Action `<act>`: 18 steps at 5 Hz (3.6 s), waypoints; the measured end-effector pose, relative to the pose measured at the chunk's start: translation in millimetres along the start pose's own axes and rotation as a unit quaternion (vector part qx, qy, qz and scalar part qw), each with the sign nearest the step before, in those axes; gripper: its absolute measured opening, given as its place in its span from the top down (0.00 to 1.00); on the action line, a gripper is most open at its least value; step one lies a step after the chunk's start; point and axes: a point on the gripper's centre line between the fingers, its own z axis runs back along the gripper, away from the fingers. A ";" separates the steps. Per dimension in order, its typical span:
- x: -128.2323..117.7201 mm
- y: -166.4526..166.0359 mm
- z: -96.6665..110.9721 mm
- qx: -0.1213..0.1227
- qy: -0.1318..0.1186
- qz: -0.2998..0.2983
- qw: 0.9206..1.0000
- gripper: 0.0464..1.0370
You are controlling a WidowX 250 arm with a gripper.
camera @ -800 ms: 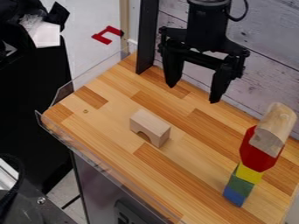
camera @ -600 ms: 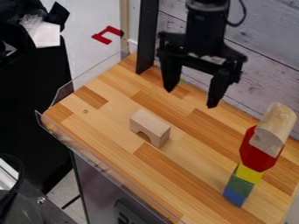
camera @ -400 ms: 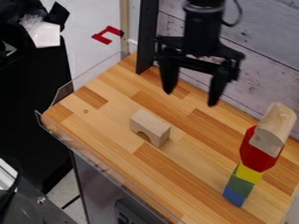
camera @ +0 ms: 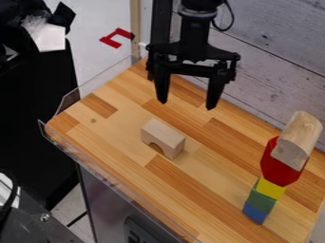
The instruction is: Move the arch to the center of the table
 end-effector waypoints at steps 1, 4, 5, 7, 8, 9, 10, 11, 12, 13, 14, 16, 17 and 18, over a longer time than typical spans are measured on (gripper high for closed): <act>7.8 7.4 -14.9 0.048 0.012 0.132 0.990 0.04; 2.0 27.1 -40.4 -0.034 0.038 0.432 0.900 0.04; -0.1 33.9 -45.3 -0.046 0.027 0.479 0.876 0.04; 9.3 31.7 -44.2 -0.073 0.011 0.511 0.856 0.04; 8.9 29.7 -49.9 -0.064 0.011 0.509 0.858 0.04; 14.3 28.4 -51.2 -0.060 0.004 0.512 0.857 0.04; 23.0 24.5 -59.6 -0.043 -0.006 0.508 0.860 0.04; 28.9 22.9 -65.8 -0.039 -0.011 0.509 0.860 0.04; 30.1 21.4 -71.4 -0.039 -0.008 0.513 0.857 0.04; 29.9 23.9 -75.2 -0.031 -0.008 0.520 0.854 0.04; 27.8 26.0 -82.8 -0.018 0.002 0.524 0.851 0.04; 30.5 22.8 -109.3 -0.007 0.048 0.532 0.845 0.09; 31.9 21.9 -110.1 -0.011 0.051 0.531 0.846 0.36; 26.1 28.0 -107.9 -0.004 0.041 0.513 0.857 0.44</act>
